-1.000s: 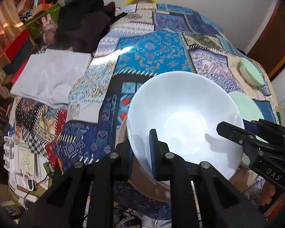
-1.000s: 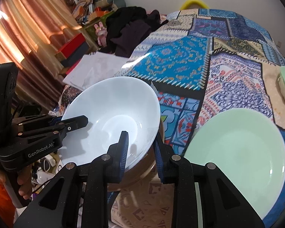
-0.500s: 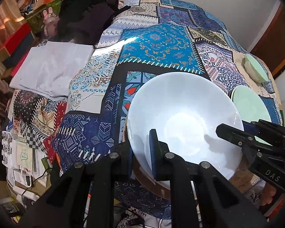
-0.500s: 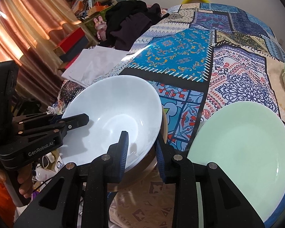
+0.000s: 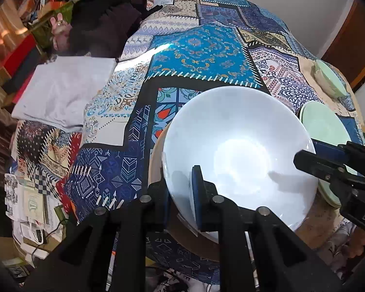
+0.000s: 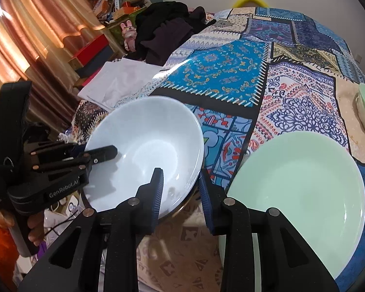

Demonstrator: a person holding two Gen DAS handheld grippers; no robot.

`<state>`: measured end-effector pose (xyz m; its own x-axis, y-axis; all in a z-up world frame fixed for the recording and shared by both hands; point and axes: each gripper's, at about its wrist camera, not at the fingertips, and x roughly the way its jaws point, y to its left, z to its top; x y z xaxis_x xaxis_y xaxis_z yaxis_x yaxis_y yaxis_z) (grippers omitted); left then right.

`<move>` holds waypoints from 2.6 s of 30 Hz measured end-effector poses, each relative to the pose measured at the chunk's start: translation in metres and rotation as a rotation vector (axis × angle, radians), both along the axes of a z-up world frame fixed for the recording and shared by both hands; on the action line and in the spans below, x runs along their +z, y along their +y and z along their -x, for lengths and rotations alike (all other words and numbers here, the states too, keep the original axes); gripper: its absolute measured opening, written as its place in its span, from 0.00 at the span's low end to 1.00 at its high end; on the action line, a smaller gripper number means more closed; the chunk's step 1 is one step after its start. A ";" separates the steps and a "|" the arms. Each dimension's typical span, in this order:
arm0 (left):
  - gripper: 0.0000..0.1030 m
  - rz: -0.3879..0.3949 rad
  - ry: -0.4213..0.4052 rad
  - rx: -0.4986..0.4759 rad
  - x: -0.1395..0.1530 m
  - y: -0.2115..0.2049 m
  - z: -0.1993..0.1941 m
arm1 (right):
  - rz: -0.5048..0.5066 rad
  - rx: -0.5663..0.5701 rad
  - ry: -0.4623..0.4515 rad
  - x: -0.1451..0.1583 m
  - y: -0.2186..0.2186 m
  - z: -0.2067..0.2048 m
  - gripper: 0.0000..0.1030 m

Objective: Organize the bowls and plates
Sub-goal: 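Lower the white bowl into the pink bowl and open both tools, then move both tools to the pale green bowl and close on its rim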

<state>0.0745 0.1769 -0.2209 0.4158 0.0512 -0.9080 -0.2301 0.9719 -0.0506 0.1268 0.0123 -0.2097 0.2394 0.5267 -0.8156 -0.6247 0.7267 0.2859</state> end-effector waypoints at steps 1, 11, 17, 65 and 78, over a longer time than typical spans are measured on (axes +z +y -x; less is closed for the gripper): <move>0.15 -0.004 0.001 -0.005 0.000 -0.001 0.000 | 0.001 0.001 0.001 0.000 -0.001 0.000 0.28; 0.26 -0.006 0.004 0.013 0.016 -0.001 0.000 | -0.051 -0.032 -0.029 0.022 -0.022 -0.007 0.29; 0.41 -0.055 -0.088 0.002 0.050 -0.012 -0.002 | -0.079 -0.087 -0.092 0.045 -0.051 -0.020 0.33; 0.86 0.025 -0.024 -0.312 0.018 -0.220 -0.280 | 0.035 -0.602 -0.001 -0.028 -0.291 -0.230 0.32; 0.86 0.079 0.011 -0.336 0.004 -0.232 -0.293 | 0.097 -0.411 -0.032 -0.031 -0.257 -0.211 0.24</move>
<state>0.3676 -0.0550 -0.2169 0.3879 -0.1576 -0.9081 0.1008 0.9866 -0.1281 0.3383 -0.2448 -0.2403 0.4393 0.3034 -0.8456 -0.2844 0.9398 0.1895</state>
